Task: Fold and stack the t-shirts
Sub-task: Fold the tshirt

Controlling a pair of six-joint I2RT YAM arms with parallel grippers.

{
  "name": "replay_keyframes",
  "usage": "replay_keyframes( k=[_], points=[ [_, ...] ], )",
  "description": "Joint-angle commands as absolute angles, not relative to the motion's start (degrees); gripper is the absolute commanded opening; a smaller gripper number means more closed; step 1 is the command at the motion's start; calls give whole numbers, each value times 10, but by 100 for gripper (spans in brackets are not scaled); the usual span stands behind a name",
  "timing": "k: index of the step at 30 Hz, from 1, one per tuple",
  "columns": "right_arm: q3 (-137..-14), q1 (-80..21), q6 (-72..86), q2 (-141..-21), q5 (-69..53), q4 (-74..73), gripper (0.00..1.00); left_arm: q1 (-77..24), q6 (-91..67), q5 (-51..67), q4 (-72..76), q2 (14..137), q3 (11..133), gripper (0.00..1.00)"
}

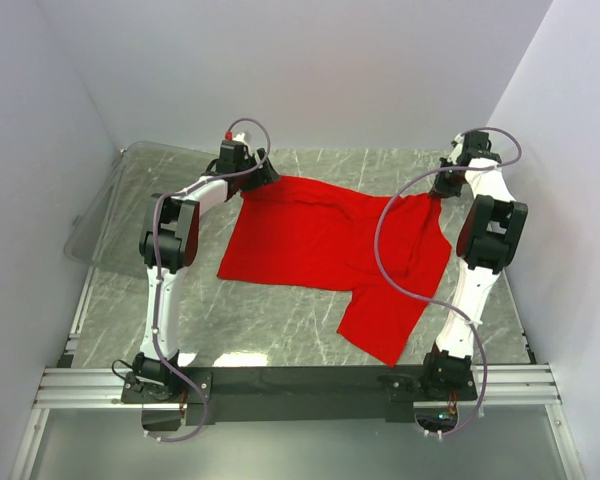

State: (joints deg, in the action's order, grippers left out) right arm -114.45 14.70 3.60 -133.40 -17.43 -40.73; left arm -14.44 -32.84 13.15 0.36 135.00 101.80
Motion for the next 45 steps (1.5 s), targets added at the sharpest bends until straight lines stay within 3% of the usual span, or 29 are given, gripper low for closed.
replay_keyframes(
  k=[1, 24, 26, 28, 30, 38, 40, 45],
  points=[
    [-1168, 167, 57, -1330, -170, -373, 0, -147, -333, 105, 2, 1355, 1041, 80],
    [-1157, 193, 95, -1335, -143, -318, 0, -147, -347, 119, 15, 1363, 1042, 81],
    [-1151, 193, 73, -1325, -167, -320, 7, -147, -344, 135, 44, 1354, 1028, 81],
    [-1138, 193, 56, -1310, -180, -317, 27, -147, -340, 156, 57, 1338, 1024, 82],
    [-1111, 194, 40, -1276, -182, -304, 38, -147, -335, 170, 69, 1318, 1024, 83],
    [-1075, 200, -38, -1184, -164, -338, 42, -147, -295, 167, 75, 1232, 1002, 84],
    [-1062, 199, -85, -1152, -210, -378, 42, -148, -273, 159, 76, 1187, 981, 85],
    [-1000, 199, -369, -1073, -372, -578, 41, -149, -224, 120, 78, 1029, 838, 85]
  ],
)
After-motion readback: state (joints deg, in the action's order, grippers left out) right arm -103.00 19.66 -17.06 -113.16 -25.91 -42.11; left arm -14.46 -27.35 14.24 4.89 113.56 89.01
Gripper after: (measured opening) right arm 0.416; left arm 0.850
